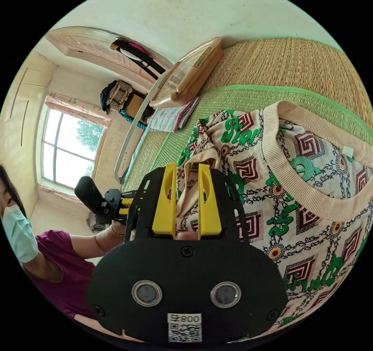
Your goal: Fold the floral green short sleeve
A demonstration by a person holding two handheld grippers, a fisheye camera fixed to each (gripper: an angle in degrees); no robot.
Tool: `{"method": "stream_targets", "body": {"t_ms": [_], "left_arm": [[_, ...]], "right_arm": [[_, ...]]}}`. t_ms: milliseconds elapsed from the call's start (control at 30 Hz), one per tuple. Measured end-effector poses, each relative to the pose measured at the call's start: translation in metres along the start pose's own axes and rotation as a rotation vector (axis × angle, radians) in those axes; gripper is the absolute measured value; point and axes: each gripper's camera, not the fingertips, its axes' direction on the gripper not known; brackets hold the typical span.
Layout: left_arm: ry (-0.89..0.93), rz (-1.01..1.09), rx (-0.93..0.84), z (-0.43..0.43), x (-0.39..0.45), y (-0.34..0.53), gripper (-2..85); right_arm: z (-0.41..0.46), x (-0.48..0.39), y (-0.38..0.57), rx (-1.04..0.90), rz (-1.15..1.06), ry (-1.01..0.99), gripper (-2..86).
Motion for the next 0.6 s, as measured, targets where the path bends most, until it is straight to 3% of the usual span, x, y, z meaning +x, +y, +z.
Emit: {"method": "stream_targets", "body": {"t_ms": [600], "left_arm": [[0.035,-0.030,0.067,-0.020,0.007,0.009,3.0]], "right_arm": [[-0.028,-0.028,0.056,0.065,0.032,-0.001,0.4]]}}
